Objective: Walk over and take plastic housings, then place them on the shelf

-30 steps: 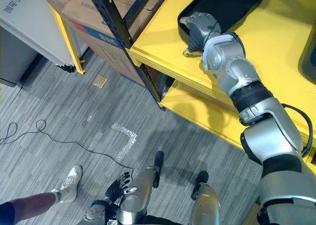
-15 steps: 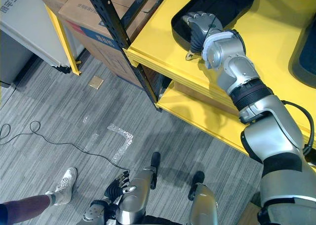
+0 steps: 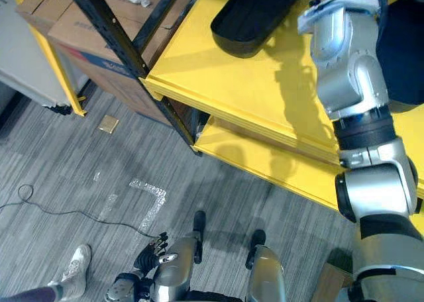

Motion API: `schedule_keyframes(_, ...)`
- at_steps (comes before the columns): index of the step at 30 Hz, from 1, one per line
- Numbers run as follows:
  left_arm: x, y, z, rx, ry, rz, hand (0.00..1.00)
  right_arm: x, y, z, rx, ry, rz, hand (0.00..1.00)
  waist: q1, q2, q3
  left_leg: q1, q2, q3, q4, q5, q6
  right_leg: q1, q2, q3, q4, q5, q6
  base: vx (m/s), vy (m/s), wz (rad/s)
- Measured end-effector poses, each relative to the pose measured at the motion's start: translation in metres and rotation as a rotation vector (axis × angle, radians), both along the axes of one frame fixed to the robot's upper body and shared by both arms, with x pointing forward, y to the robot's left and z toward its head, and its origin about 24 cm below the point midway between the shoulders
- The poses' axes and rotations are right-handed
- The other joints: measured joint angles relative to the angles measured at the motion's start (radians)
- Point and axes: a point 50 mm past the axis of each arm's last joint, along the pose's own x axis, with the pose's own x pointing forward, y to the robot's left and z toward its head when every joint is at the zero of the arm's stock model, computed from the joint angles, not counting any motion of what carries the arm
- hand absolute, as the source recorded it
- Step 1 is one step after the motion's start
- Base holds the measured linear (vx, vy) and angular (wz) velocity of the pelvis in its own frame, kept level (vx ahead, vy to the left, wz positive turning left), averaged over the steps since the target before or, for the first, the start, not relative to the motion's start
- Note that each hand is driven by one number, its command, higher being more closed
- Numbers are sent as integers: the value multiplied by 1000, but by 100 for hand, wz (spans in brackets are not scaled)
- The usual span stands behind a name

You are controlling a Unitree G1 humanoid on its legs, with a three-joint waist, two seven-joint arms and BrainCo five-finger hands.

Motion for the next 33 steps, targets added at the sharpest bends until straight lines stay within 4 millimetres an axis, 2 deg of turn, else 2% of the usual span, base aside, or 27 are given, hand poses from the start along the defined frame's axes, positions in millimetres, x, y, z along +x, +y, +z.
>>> schedule_keyframes(5, -1, 2, -1, 6, 6, -2, 0, 7, 11, -42, 41, 226, 170, 0, -7, -7, -3, 14, -4, 13, -3, -2, 3, 3, -4, 13, 6, -1, 1, -2, 21, -7)
schedule_keyframes(7, -2, 3, -2, 11, 8, -3, 0, 5, 25, -69, 106, 349, 328, 0, -12, -10, -6, 35, -5, 15, -10, -2, 3, 18, -5, 14, 7, -4, 2, -1, 9, -4)
schedule_keyframes(8, -2, 3, -2, 18, 6, -9, 0, 4, 30, -75, 127, 371, 365, 0, -14, -12, -8, 38, -5, 16, -11, -2, 3, 18, -5, 15, 7, -5, 2, -6, 3, -4)
schedule_keyframes(11, 1, 4, 3, 78, -62, -43, 0, -10, 41, -99, 262, 413, 520, 0, -21, -24, -17, 42, -7, 18, -17, -3, 4, 17, -5, 17, 2, -12, 8, 0, 0, 0)
schedule_keyframes(12, 5, 3, 10, 96, -115, -27, 0, -19, 42, -112, 349, 424, 579, 0, -26, -35, -25, 42, -9, 19, -18, -4, 6, 18, -7, 17, -1, -12, 9, 47, 23, 3)
schedule_keyframes(14, 16, -2, 31, 76, -236, 47, 0, -35, 37, -136, 493, 446, 636, 0, -38, -56, -41, 41, -15, 20, -20, -8, 11, 19, -12, 17, -7, -12, 12, 53, 26, 2)
schedule_keyframes(16, 38, -23, 81, -44, -475, 115, 0, -59, 19, -174, 688, 462, 621, 0, -58, -77, -64, 41, -23, 27, -14, -20, 18, 31, -17, 21, -26, -4, 18, 71, 49, -2)
schedule_keyframes(17, 43, -27, 97, -85, -539, 127, 0, -66, 13, -184, 729, 466, 603, 0, -67, -81, -75, 41, -24, 31, -13, -25, 21, 34, -18, 23, -36, 0, 22, 76, 58, -12)
schedule_keyframes(19, 50, -28, 135, -178, -704, 162, 0, -88, -6, -211, 849, 468, 543, 0, -88, -84, -106, 41, -25, 52, -2, -40, 24, 42, -17, 45, -60, 13, 29, 104, 72, -25)
schedule_keyframes(20, 51, -21, 156, -204, -798, 193, 0, -103, -20, -222, 912, 435, 498, 0, -115, -80, -117, 47, -25, 61, 8, -53, 30, 58, -16, 55, -77, 24, 36, 120, 74, -34)
schedule_keyframes(22, 50, -9, 181, -218, -919, 240, 0, -128, -43, -227, 1001, 336, 439, 0, -146, -66, -140, 64, -23, 99, 13, -71, 34, 73, -10, 93, -114, 46, 45, 104, 84, -45)
schedule_keyframes(25, 47, 1, 204, -289, -1030, 249, 0, -156, -66, -221, 1070, 177, 408, 0, -180, -53, -161, 83, -16, 134, 33, -101, 37, 90, -4, 132, -148, 64, 50, 52, 63, -45)
schedule_keyframes(30, 40, 5, 241, -325, -1249, 225, 0, -175, -86, -218, 1103, 72, 368, 0, -205, -46, -195, 119, -14, 183, 36, -121, 41, 104, -2, 178, -159, 69, 55, 2, 31, -29)
schedule_keyframes(33, 41, 18, 259, -277, -1359, 329, 0, -176, -89, -217, 1104, 65, 364, 0, -224, -35, -202, 130, -19, 193, 31, -121, 42, 106, -1, 186, -163, 70, 56, -32, 5, -12)
